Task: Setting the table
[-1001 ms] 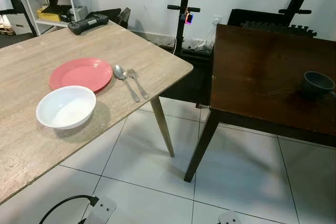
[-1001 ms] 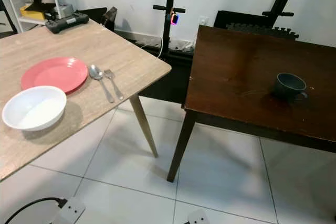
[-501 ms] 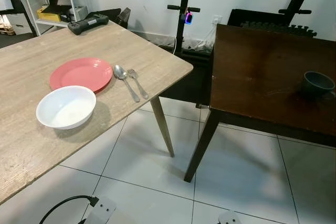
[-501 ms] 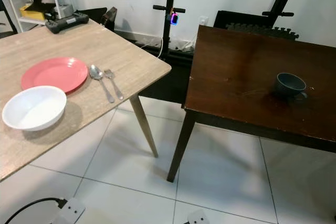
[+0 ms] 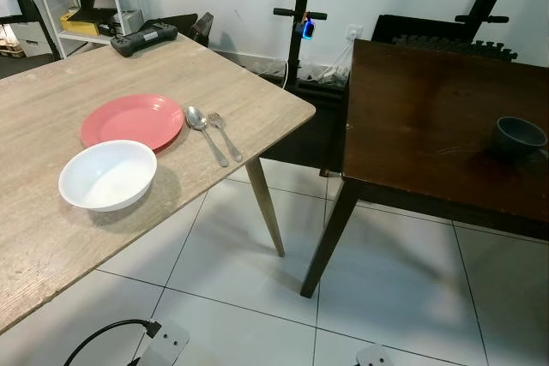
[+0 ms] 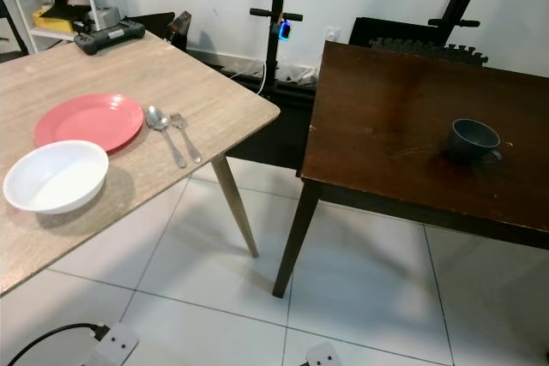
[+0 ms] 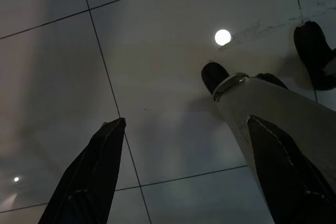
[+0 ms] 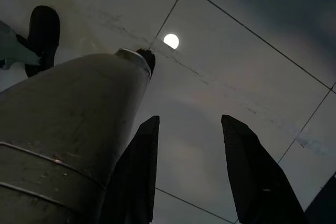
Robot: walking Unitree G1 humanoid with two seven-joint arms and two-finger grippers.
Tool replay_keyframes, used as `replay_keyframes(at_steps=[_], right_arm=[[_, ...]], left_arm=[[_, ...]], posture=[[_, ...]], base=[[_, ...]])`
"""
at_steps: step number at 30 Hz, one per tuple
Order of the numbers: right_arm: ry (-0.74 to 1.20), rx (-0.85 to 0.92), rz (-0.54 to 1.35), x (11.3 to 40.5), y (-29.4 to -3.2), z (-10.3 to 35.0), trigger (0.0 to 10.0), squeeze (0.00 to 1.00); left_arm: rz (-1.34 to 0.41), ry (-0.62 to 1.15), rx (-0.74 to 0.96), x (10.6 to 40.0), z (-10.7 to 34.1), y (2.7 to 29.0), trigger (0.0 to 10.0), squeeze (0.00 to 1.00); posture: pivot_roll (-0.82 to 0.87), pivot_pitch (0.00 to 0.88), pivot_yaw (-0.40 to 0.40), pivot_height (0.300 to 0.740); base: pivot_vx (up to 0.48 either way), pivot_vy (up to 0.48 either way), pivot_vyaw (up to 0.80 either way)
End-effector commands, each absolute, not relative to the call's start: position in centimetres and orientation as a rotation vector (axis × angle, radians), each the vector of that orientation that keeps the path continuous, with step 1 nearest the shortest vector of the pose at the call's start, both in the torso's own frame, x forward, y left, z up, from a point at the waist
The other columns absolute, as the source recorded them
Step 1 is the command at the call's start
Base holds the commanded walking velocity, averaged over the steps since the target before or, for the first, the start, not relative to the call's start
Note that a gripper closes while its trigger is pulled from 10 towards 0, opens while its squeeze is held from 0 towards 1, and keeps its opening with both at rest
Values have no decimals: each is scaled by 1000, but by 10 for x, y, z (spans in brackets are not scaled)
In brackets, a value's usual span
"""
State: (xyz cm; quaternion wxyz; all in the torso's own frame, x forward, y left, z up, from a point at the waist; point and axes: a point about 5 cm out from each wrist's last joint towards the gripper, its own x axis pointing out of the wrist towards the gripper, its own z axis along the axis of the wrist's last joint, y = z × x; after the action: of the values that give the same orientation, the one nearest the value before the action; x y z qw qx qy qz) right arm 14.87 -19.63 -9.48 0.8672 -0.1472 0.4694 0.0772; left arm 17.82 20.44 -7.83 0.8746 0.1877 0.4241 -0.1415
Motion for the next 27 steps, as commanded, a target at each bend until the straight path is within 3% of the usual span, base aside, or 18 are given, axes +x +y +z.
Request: replay_keyframes(at_steps=[1, 27], right_arm=[[1007, -303, 142, 142, -201, -97, 10000, 0], [999, -306, 142, 144, -201, -96, 10000, 0]], left_arm=[[-297, 916, 386, 171, -82, 205, 10000, 0], [-303, 915, 391, 172, -82, 205, 10000, 0]], posture=[[-28, 31, 50, 740], [-32, 24, 53, 740]], base=[[0, -401, 0], [0, -320, 0]])
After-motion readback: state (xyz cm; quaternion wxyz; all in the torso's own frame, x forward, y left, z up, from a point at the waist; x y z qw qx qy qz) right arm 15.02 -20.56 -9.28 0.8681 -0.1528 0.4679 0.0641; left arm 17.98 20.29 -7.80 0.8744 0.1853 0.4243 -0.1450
